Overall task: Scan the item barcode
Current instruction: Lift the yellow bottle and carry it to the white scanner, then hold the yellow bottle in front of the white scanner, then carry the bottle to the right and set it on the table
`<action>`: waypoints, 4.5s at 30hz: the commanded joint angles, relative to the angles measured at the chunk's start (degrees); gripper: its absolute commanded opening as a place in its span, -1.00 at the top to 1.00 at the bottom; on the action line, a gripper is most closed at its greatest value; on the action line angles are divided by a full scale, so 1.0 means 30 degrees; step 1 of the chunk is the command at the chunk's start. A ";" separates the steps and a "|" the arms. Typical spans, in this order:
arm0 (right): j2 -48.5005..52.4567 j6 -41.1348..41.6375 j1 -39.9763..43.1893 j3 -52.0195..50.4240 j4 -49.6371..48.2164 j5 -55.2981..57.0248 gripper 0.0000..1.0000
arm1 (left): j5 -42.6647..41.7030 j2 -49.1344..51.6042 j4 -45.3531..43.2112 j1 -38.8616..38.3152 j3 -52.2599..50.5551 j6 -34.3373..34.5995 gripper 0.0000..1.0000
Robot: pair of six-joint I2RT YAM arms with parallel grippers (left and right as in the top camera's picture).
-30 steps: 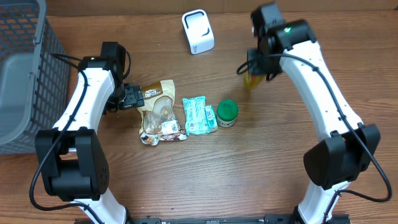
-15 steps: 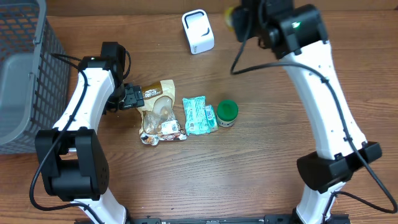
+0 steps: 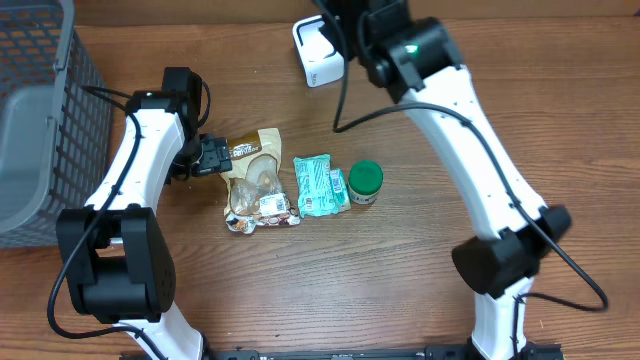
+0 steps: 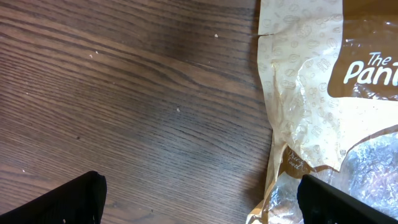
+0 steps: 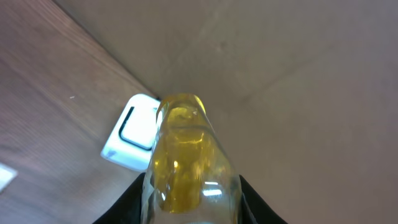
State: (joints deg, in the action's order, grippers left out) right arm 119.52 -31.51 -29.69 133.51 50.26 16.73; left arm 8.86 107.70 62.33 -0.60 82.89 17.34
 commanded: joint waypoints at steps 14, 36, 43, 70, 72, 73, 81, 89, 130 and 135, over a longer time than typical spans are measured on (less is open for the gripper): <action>0.3279 -0.5348 -0.0189 0.0233 -0.5807 0.0940 0.53 | 0.0182 0.0131 -0.0015 0.0051 0.0284 -0.0357 -0.99; 0.6513 -0.7286 -0.0080 0.0233 -1.0761 0.1566 0.53 | 0.0182 0.0131 -0.0015 0.0051 0.0284 -0.0357 -0.99; 0.7147 -0.7657 0.0277 0.0226 -1.1052 0.1559 0.54 | 0.0182 0.0131 -0.0007 0.0051 0.0277 -0.0357 -0.99; 0.7227 -0.7512 0.0313 -0.0058 -0.8925 0.1260 0.57 | 0.0182 0.0131 -0.0015 0.0051 0.0284 -0.0357 -0.99; 0.7227 -0.7512 0.0313 -0.0058 -0.8786 0.1260 0.57 | 0.0189 0.0131 -0.0007 0.0051 0.0284 -0.0357 -0.99; 0.7227 -0.7512 0.0313 -0.0058 -0.8714 0.1260 0.57 | 0.0189 0.0131 -0.0015 0.0051 0.0284 -0.0357 -0.99; 0.7227 -0.7512 0.0291 -0.0058 -0.7868 0.1239 0.56 | 0.0182 0.0131 -0.0015 0.0051 0.0277 -0.0357 -0.99; 0.7227 -0.7512 0.0291 -0.0058 -0.7635 0.1180 0.56 | 0.0182 0.0131 -0.0015 0.0051 0.0277 -0.0357 -0.99; 0.1093 0.2943 0.1479 -0.0087 -0.5952 0.3818 0.64 | 0.0182 0.0131 -0.0015 0.0051 0.0277 -0.0357 -0.99; 0.0284 0.6703 0.2521 -0.0087 -0.1202 0.3687 0.65 | 0.0182 0.0131 -0.0015 0.0051 0.0277 -0.0357 -0.99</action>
State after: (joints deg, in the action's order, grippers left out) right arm 123.26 -23.53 -25.19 132.55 41.45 26.52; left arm 8.86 107.70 62.33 -0.60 82.89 17.34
